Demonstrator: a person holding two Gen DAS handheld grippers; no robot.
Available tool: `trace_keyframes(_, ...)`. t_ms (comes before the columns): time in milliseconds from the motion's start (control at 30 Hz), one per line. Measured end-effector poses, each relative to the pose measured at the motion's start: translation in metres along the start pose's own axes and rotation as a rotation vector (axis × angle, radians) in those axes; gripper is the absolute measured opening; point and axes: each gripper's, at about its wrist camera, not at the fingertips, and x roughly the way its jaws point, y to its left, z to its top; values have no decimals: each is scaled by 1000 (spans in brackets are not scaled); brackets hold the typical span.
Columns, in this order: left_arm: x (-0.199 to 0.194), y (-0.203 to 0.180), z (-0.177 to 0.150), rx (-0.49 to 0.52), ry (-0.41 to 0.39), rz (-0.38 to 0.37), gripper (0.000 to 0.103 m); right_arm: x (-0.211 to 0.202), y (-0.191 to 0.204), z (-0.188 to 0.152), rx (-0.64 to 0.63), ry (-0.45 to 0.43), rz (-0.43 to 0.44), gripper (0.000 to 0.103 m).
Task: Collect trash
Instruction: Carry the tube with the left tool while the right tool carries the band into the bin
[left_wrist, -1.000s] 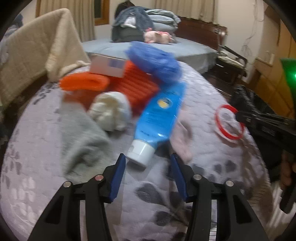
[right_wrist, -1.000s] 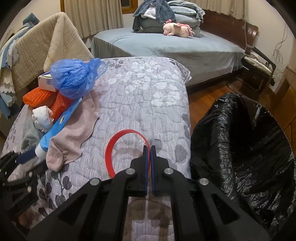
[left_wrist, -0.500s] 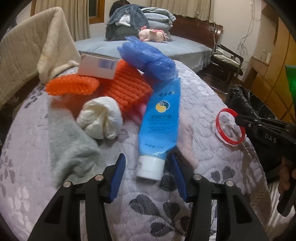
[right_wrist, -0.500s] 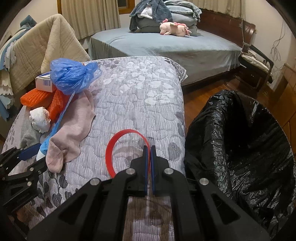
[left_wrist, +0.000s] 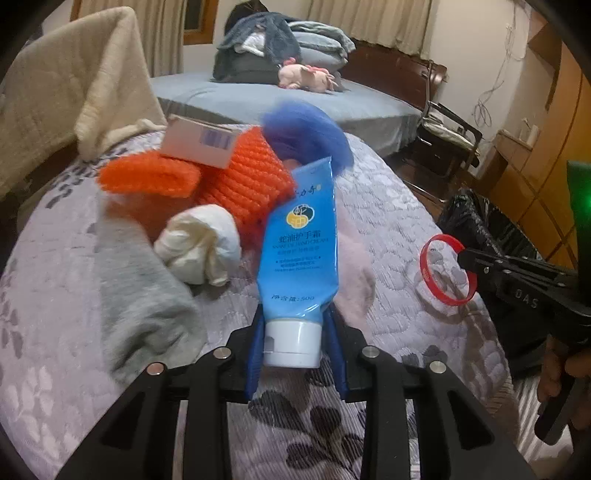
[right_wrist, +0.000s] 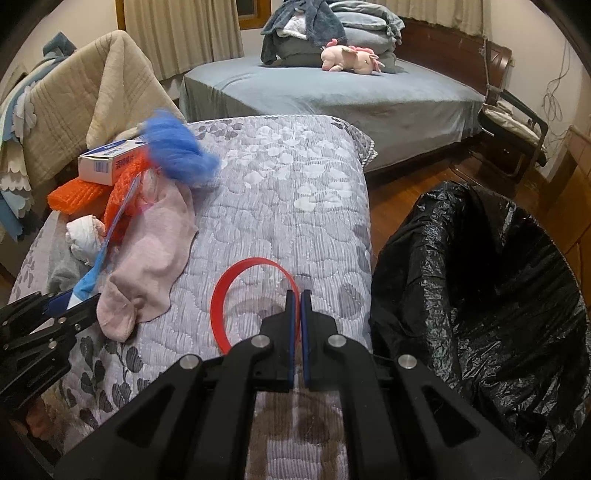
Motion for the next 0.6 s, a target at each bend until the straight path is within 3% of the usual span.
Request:
trace_keyframes(200,-25,-8,6,16,-43,18,31,-14,-3,3,9,-28,16,2)
trace_keyframes(600,-35,-53,29,79,-67,-38,31,-55,-32,13,55,-107,25,2)
